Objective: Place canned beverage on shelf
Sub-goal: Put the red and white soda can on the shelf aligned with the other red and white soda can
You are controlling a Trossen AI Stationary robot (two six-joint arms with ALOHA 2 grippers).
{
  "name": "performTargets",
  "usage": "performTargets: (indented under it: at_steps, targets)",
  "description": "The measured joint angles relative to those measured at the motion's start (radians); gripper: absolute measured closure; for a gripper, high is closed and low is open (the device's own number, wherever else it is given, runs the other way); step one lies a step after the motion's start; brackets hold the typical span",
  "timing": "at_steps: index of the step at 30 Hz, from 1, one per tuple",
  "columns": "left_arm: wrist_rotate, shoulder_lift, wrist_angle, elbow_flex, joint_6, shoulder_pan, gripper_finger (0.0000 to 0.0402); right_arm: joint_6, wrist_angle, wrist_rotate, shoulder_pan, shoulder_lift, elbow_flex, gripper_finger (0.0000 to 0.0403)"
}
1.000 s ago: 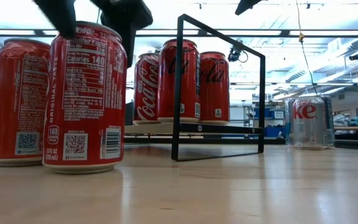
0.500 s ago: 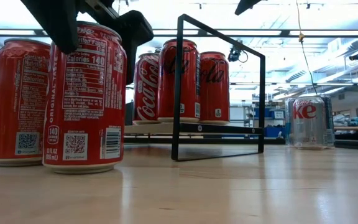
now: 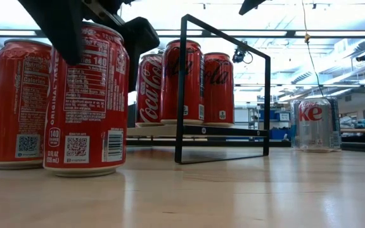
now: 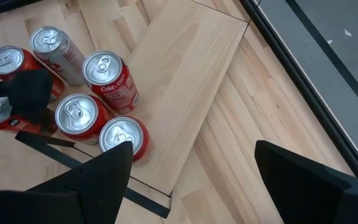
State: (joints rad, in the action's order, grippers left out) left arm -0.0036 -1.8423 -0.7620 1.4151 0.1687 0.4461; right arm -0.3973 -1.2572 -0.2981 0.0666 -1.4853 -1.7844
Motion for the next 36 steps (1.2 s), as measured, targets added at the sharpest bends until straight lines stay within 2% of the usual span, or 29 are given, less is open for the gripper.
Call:
performTargets:
  at_steps: [7, 13, 18, 25, 36]
  targets:
    - [0.002, 0.001, -0.01, 0.0, 0.006, -0.001, 0.0095, 0.0, 0.0, 0.001, 0.0, 0.0, 0.0, 0.0055]
    - [0.026, 0.002, -0.062, 0.028, 0.04, -0.024, 0.0096, 0.0, 0.0, 0.004, 0.0, 0.0, 0.0, 0.0055]
    - [0.035, 0.004, -0.149, 0.124, 0.054, -0.069, 0.0095, 0.0, 0.0, 0.004, 0.0, 0.0, 0.0, 0.0055]
    - [0.139, 0.004, -0.325, 0.291, 0.133, -0.148, 0.0095, 0.0, 0.0, 0.003, 0.0, 0.0, 0.0, 0.0055]
    - [0.156, 0.007, -0.673, 0.581, 0.087, -0.286, 0.0095, 0.0, 0.0, -0.019, 0.0, 0.0, 0.0, 0.0055]
